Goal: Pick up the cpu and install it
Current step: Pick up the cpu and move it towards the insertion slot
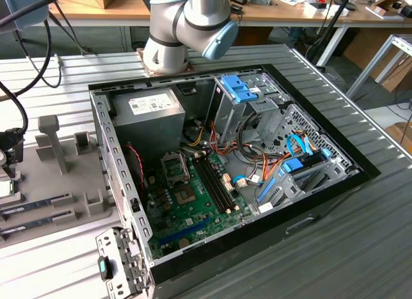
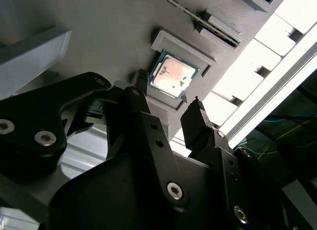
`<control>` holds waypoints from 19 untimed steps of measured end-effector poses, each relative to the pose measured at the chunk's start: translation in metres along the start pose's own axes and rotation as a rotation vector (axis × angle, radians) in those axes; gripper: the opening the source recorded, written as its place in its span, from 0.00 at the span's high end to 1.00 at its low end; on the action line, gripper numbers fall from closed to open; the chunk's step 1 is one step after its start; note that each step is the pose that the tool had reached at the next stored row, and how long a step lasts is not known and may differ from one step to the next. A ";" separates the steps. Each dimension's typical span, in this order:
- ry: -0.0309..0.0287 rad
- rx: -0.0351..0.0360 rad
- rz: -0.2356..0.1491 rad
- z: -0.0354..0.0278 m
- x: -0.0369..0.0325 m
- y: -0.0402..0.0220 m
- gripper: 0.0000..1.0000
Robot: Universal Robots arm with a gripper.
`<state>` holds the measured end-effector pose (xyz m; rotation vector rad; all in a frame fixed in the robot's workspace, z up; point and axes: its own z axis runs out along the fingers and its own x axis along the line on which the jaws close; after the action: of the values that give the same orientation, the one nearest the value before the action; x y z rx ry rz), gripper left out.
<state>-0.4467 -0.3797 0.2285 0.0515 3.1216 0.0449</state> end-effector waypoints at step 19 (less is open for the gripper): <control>-0.0001 -0.0001 0.000 0.0098 0.0002 -0.0003 0.46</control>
<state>-0.4467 -0.3798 0.2186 0.0514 3.1215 0.0450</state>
